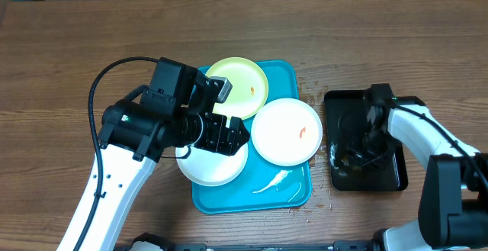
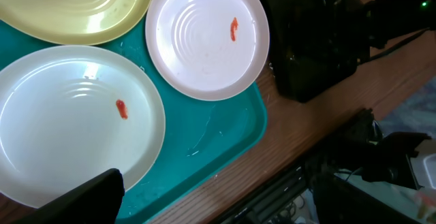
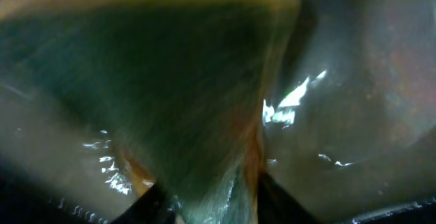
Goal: Clean dirty plates on tray and stack at the side
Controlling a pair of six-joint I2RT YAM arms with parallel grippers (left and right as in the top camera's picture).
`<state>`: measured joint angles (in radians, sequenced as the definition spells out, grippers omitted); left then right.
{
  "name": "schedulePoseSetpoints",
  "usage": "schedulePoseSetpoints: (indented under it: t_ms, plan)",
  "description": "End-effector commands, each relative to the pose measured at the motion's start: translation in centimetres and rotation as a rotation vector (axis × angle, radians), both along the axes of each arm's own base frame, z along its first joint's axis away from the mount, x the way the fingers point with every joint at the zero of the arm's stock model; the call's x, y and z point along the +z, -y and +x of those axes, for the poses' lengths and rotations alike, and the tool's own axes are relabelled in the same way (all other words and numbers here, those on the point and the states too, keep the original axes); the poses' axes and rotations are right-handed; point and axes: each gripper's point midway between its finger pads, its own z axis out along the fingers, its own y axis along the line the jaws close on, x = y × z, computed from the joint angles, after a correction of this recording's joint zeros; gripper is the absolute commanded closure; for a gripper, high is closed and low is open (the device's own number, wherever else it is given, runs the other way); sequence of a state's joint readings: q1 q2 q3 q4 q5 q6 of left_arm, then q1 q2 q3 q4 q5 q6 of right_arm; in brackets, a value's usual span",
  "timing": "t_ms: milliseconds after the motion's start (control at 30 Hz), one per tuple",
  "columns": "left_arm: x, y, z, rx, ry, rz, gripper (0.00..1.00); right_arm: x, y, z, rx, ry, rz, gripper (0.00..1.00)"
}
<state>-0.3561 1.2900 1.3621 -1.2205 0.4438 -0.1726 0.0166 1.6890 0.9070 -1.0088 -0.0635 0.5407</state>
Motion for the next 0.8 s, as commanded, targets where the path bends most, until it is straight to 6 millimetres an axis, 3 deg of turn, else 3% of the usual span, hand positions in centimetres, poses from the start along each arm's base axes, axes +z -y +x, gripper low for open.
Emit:
schedulePoseSetpoints:
  t_ms: [0, 67, 167, 267, 300, 433, 533, 600, 767]
  plan:
    - [0.7, -0.1, 0.3, -0.003, 0.037, 0.007, 0.09, -0.9, 1.4, -0.5, -0.029, -0.017, -0.030, 0.89]
    - [0.8, -0.1, 0.4, -0.003, 0.040, 0.006, 0.07, -0.5, 1.0, 0.2, 0.006, 0.008, 0.012, 0.95]
    - [0.9, 0.0, 0.6, -0.003, 0.050, 0.002, 0.06, 1.1, -1.1, 1.7, 0.147, 0.078, 0.154, 0.93]
    - [1.0, 0.1, 0.7, -0.003, 0.057, 0.000, 0.05, 3.2, -1.0, 2.2, 0.200, 0.094, 0.159, 0.67]
    - [0.9, 0.1, 0.7, -0.003, 0.055, 0.000, 0.04, 4.2, -0.4, 2.1, 0.167, 0.077, 0.119, 0.52]
    - [0.9, 0.1, 0.7, -0.003, 0.057, 0.001, 0.00, 4.5, 0.7, 2.3, 0.079, 0.070, 0.042, 0.37]
    - [0.9, -0.2, 1.0, 0.004, 0.068, 0.016, 0.00, 4.1, 3.0, 3.2, -0.022, 0.101, -0.107, 0.27]
    - [0.9, -0.2, 1.1, 0.006, 0.073, 0.021, 0.00, 3.7, 3.9, 4.2, -0.068, 0.146, -0.163, 0.24]
    - [0.8, -0.3, 1.1, 0.009, 0.073, 0.028, 0.00, 1.4, 3.4, 5.3, -0.079, 0.230, -0.130, 0.31]
